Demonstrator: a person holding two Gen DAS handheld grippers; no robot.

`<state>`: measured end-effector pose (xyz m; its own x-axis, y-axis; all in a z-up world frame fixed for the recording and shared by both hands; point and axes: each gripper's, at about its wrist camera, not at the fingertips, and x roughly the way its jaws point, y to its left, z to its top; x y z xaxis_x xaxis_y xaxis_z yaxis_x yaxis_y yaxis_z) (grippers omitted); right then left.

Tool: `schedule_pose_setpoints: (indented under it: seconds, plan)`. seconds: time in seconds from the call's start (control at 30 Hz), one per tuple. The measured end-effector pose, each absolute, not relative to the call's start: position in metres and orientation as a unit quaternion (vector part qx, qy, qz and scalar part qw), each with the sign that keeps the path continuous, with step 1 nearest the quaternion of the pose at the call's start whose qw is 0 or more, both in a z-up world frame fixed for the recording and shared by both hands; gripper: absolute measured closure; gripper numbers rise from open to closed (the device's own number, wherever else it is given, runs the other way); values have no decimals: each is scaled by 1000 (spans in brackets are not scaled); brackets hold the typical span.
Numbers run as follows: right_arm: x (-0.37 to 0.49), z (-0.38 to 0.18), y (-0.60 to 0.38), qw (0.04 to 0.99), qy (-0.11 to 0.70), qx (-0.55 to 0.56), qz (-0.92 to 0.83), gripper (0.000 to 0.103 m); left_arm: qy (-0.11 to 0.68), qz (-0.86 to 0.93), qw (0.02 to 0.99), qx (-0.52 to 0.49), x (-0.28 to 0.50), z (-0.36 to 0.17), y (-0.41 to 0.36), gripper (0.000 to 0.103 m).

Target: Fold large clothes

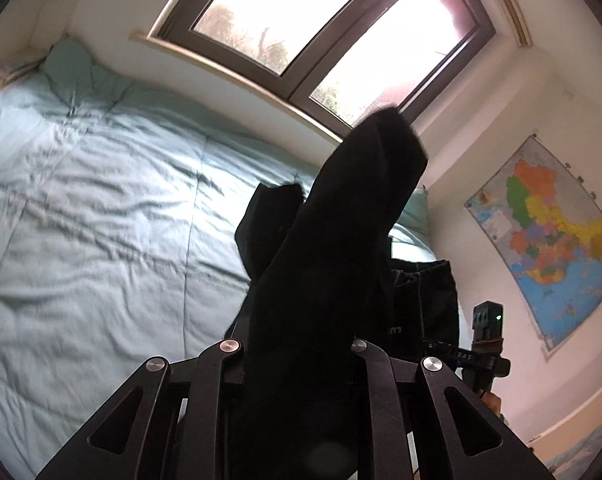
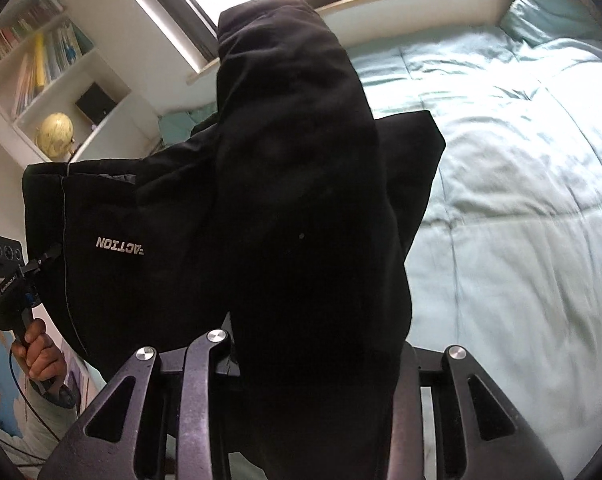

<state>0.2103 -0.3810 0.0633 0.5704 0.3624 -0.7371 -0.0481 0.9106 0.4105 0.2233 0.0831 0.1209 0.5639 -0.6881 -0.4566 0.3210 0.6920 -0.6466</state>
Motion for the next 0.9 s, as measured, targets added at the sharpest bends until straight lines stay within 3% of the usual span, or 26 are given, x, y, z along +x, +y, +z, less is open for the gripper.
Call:
schedule_pose_setpoints:
  seconds: [0.17, 0.37, 0.47, 0.57, 0.6, 0.63, 0.73, 0.9]
  plan:
    - [163, 46, -373, 853, 483, 170, 99, 64, 408, -287, 833, -240, 200, 84, 81, 92]
    - [180, -66, -377, 823, 562, 85, -6, 63, 495, -175, 812, -254, 232, -53, 108, 92]
    - [177, -94, -424, 813, 556, 173, -5, 57, 511, -162, 788, -302, 252, -103, 131, 77]
    - [173, -113, -461, 813, 529, 242, -1, 41, 511, -155, 792, -295, 262, -134, 137, 42]
    - [173, -121, -469, 817, 524, 242, -8, 31, 519, -143, 791, -290, 265, -146, 137, 31]
    - [174, -126, -471, 818, 524, 237, -13, 23, 529, -143, 780, -302, 267, -161, 138, 30]
    - [171, -147, -478, 821, 516, 245, -3, 14, 509, -159, 779, -331, 260, -169, 146, 30]
    - [166, -154, -489, 833, 490, 257, 3, 8, 494, -151, 807, -285, 251, -163, 149, 30]
